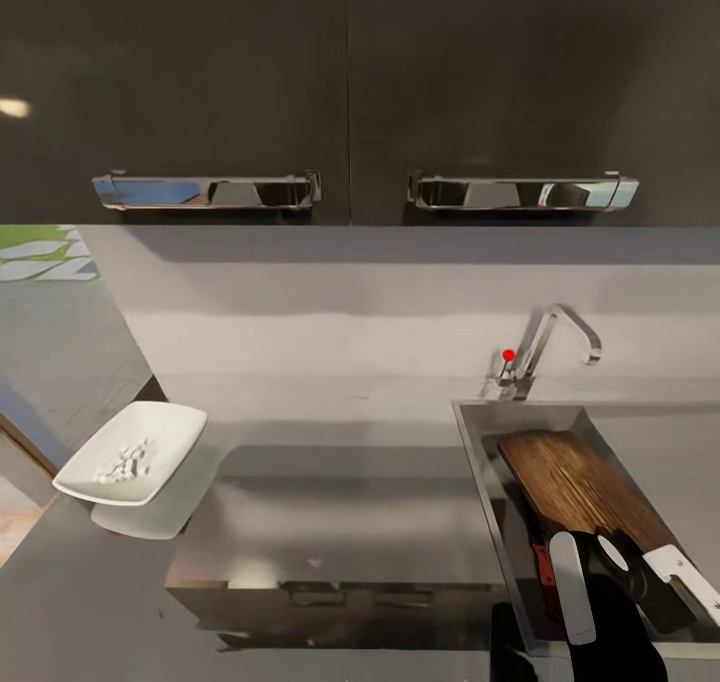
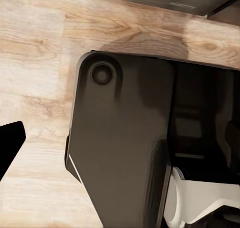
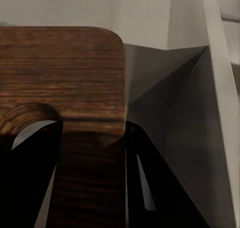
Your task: In the kitchen, take the Vidalia onion out of the sink, dice it on the chopping board with the paring knife, put the diced onion into the bowl on the countertop, then place both the paring knife and the chopping board into the sink.
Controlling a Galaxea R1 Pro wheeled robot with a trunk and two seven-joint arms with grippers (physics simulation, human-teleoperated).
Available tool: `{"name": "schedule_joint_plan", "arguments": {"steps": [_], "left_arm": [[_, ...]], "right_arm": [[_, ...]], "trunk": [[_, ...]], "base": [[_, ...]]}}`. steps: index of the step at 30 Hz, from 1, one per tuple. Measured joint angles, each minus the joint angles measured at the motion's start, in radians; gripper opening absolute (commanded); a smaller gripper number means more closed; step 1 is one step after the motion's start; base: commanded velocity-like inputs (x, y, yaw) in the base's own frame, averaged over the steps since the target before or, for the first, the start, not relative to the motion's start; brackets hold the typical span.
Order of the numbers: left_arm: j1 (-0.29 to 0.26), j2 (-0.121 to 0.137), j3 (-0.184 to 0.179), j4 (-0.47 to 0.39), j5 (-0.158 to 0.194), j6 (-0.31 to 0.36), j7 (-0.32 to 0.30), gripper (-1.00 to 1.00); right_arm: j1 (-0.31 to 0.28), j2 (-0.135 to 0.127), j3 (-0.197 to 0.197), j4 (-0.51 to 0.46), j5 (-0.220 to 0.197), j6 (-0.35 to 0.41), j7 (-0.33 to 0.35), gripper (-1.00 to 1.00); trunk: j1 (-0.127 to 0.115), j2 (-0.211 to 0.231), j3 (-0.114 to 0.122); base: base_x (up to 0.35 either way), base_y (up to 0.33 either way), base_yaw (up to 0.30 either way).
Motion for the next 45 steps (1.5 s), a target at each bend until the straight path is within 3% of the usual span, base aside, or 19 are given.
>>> {"name": "schedule_joint_plan", "arguments": {"steps": [38,45], "left_arm": [[0.0,0.0,0.0,0.0,0.0,0.001,0.0,1.0],[0.0,0.0,0.0,0.0,0.0,0.001,0.0,1.0]], "right_arm": [[0.0,0.0,0.001,0.0,-0.001,0.0,0.003,-1.0],[0.0,-0.001,0.0,0.0,-0.046,0.0,0.003,-1.0]], "trunk": [[0.0,0.0,-0.058],[0.0,0.0,-0.059]], "base": [[0.012,0.0,0.0],[0.0,0.0,0.0]]}}
